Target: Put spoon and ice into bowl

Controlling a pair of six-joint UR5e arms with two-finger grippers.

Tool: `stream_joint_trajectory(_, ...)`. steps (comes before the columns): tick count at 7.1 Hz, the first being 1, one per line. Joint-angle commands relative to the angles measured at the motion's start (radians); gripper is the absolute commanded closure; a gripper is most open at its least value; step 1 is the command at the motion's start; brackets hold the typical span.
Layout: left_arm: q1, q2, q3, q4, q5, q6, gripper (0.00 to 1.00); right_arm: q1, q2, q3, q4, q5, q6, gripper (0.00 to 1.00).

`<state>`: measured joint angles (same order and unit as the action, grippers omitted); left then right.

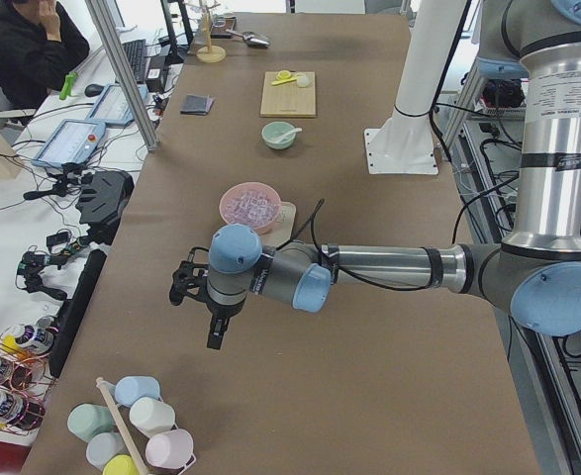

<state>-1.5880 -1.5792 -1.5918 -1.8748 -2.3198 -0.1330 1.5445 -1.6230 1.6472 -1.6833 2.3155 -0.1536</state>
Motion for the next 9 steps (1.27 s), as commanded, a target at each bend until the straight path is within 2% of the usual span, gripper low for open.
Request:
stream_joint_trajectory(1,0.028,-0.015,-0.005,0.008,0.019,-0.073,0.02,0.002,0.005,0.026,-0.007,0.001,0.035,0.0)
stream_joint_trajectory(9,0.028,0.011,0.004,0.0,0.017,-0.071,0.02,0.0,0.006,0.016,0.002,0.021,0.045,0.0)
